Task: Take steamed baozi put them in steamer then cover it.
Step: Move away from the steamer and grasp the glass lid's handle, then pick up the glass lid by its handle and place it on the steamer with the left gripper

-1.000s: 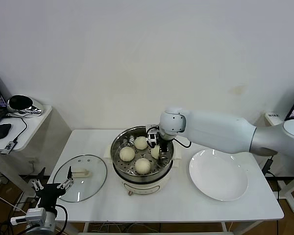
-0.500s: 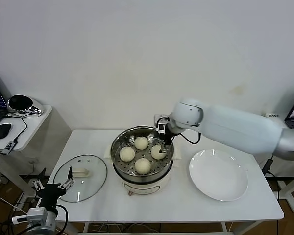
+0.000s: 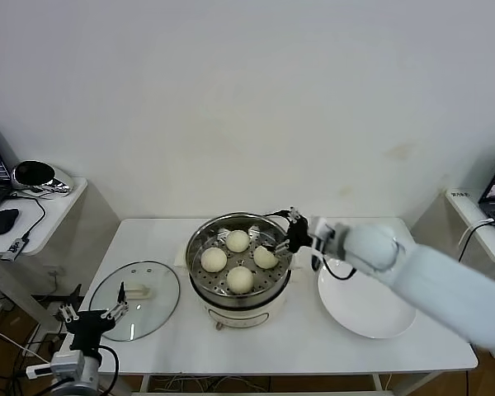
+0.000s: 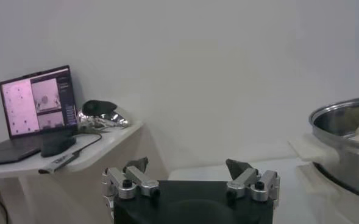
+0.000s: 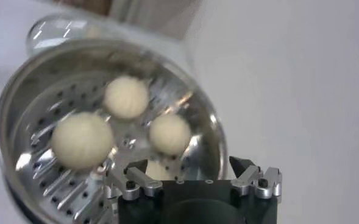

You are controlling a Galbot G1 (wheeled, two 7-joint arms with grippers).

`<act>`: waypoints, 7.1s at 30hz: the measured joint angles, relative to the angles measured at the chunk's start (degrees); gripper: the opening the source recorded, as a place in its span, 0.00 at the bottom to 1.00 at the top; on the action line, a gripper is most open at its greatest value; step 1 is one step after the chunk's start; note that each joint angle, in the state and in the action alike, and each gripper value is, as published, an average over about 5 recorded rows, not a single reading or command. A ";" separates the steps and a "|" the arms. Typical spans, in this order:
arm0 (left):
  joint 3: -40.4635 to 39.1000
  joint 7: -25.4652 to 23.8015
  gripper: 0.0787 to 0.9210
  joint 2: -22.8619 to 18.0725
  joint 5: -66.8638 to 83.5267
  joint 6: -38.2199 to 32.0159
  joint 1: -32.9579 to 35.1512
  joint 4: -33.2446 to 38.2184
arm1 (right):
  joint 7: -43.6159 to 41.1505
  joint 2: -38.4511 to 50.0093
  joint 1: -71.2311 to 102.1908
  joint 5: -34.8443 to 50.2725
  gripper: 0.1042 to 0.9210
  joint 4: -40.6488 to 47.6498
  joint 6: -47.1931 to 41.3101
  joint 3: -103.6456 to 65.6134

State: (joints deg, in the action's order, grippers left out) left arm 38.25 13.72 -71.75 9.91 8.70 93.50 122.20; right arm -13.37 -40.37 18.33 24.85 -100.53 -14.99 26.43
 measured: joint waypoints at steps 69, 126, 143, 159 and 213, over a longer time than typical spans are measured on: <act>-6.83 -0.40 0.88 8.75 -85.99 -16.71 -23.87 -43.75 | 11.22 -41.94 77.01 -14.57 0.88 -7.59 31.99 -81.10; 0.65 -8.09 0.06 13.51 -68.54 2.25 -11.17 -15.39 | 10.57 -42.73 78.13 -18.40 0.88 -8.62 33.02 -77.90; -9.64 -15.62 0.06 17.54 -66.34 14.93 -14.43 1.54 | 11.91 -45.23 77.20 -24.03 0.88 -8.67 33.61 -75.25; -31.51 -23.43 0.06 10.07 -76.15 22.13 -31.93 -4.41 | 13.08 -47.57 76.73 -29.36 0.88 -8.17 33.25 -73.19; -43.18 -27.41 0.06 -2.22 -86.44 19.66 -41.69 -19.63 | 13.20 -46.83 77.04 -30.12 0.88 -6.10 34.53 -71.69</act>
State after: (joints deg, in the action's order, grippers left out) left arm -4.93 -13.69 -73.97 -76.53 28.35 51.81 102.56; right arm -0.17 -87.19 95.37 -5.27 -106.63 19.54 -45.26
